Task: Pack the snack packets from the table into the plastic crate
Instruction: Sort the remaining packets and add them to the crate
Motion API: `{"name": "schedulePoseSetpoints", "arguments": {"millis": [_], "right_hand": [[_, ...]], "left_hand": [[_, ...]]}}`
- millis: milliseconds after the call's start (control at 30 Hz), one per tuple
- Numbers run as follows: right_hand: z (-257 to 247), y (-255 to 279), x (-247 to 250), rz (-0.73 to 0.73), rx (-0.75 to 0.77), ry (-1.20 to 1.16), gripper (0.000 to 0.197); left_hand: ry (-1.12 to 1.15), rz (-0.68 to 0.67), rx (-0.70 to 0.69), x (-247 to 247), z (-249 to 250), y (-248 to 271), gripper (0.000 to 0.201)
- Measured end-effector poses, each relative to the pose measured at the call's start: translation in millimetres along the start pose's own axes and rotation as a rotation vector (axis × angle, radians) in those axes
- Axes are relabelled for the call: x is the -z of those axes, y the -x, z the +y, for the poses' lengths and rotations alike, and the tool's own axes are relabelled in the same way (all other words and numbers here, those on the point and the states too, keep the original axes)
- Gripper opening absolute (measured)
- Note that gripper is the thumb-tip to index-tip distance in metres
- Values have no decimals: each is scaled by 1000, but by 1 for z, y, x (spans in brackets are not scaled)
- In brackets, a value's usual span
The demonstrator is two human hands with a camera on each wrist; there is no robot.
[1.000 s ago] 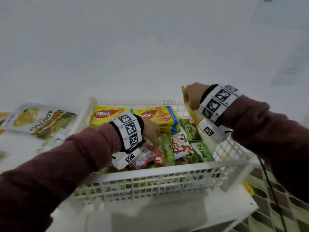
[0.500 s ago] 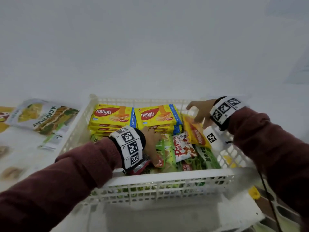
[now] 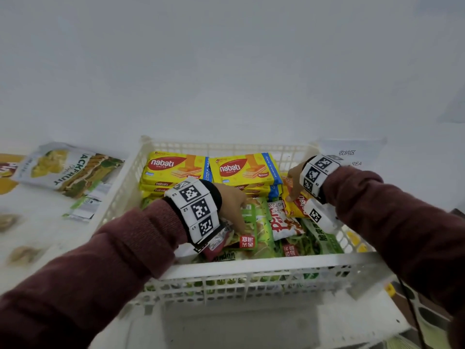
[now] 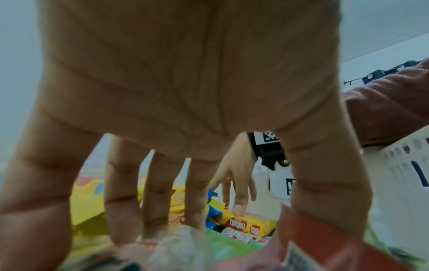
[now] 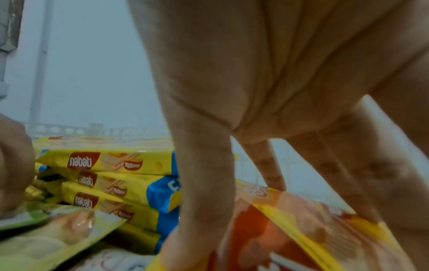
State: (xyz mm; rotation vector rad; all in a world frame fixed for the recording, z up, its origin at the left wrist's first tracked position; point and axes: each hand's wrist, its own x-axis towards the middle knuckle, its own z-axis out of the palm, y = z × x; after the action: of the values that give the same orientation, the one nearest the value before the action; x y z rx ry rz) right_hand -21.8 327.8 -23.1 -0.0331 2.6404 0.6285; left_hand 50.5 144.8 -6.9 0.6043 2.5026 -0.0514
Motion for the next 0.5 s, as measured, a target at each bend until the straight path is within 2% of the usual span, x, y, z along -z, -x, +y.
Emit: {"name": "schedulePoseSetpoints", "arguments": {"millis": [33,100,200,267,333,367,433,500], "right_hand": [[0,2,1,-9,10,-6,81],[1,6,6,-40,14,-53,74],[5,21,23,31,24,-82,65],[-1,41,35,144,100,-68,57],[-16,57,40,195,281,-84,52],[-27,62,40,173,408,-104,55],[-53,63,35,63,644,-109,72],[-77,56,26,13,744,34,91]], "left_hand": [[19,5,-4,2,-1,1,32],[47,44,-3,6,-4,6,28],[144,118,11,17,-17,15,48],[199,162,8,23,-27,22,46],[249,203,4,28,-34,26,40],[277,220,-1,29,-36,26,35],[334,254,-11,32,-38,28,25],[372,280,-6,33,-40,28,22]]}}
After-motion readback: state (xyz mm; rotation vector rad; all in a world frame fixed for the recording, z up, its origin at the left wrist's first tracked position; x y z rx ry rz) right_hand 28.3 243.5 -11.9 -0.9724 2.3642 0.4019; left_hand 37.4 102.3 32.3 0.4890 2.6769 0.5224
